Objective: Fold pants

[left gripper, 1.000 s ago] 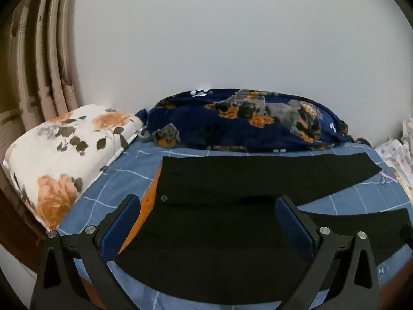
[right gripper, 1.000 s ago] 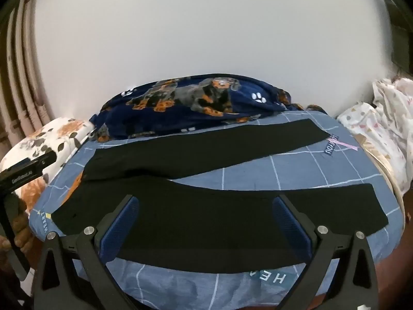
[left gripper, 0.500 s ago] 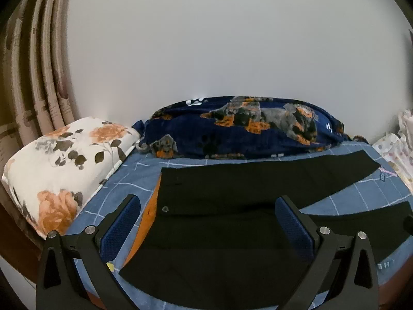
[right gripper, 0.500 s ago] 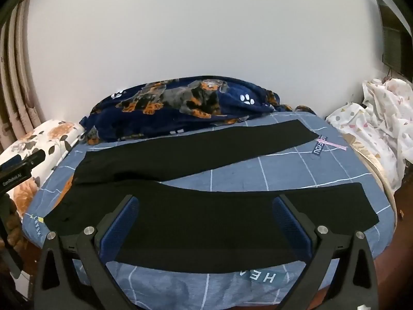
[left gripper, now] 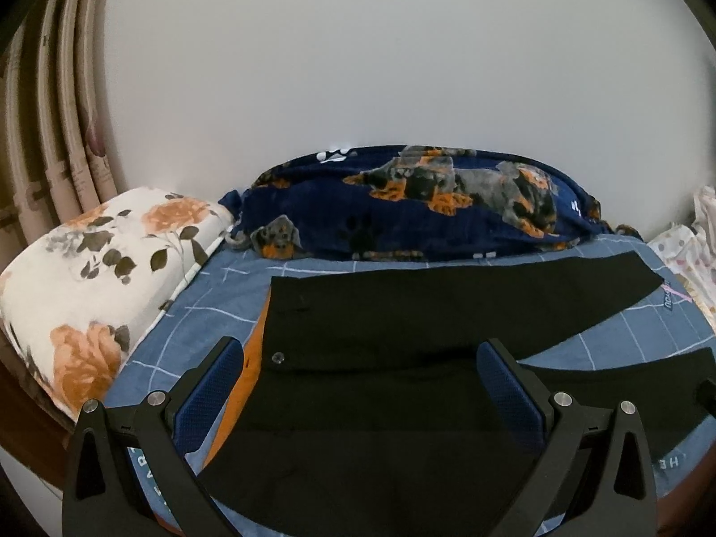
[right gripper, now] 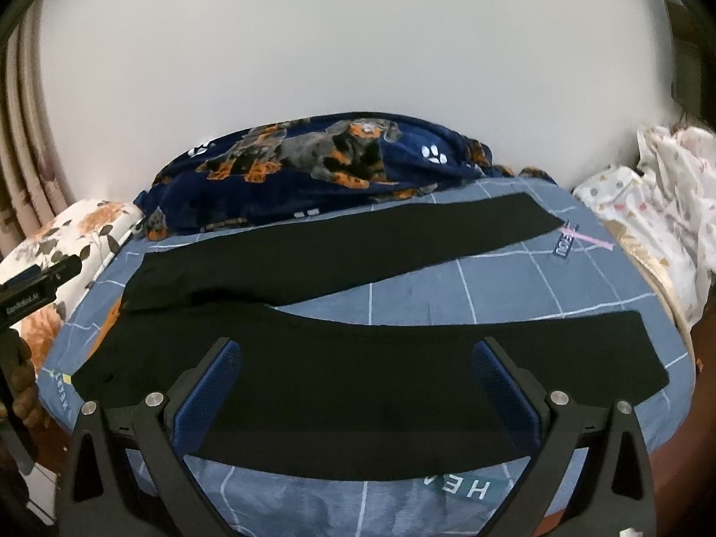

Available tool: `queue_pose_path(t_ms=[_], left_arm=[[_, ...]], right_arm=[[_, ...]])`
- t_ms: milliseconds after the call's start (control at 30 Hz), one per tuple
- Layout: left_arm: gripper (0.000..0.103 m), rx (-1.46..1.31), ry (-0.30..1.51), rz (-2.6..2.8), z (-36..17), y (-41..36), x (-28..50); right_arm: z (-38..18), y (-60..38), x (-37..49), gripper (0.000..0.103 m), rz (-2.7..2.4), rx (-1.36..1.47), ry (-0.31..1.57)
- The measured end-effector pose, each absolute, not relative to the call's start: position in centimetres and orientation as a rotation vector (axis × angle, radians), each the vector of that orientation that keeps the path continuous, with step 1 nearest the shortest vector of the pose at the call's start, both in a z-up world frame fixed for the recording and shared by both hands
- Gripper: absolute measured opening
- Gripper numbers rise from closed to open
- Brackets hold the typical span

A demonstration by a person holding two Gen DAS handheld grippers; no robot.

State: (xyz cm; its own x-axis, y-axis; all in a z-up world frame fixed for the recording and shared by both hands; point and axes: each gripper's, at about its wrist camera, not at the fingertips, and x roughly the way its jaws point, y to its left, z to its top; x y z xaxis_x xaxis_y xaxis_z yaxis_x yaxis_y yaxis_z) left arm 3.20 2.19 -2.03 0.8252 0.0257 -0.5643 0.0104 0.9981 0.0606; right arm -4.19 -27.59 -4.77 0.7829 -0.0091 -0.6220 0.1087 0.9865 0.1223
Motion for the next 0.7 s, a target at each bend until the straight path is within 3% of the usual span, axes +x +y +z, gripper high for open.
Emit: queue_pose_path(t_ms=[367, 633, 700], left_arm=[[0.102, 0.129, 0.681, -0.133, -5.5, 3.3, 6.1], [0.099, 0.087, 0.723, -0.257, -7.9, 10.2, 11.4], [0.094, 0.125, 0.723, -0.22, -8.4, 11.9, 13.8]], right_arm=[[-6.1, -27.1, -2.8, 0.103, -0.059, 0.138, 0.719], [-7.6, -26.5, -1.4, 0.103, -0.049, 0.132, 0.772], [-8.0, -26.4, -0.9, 0.103, -0.048, 0.136, 0.786]])
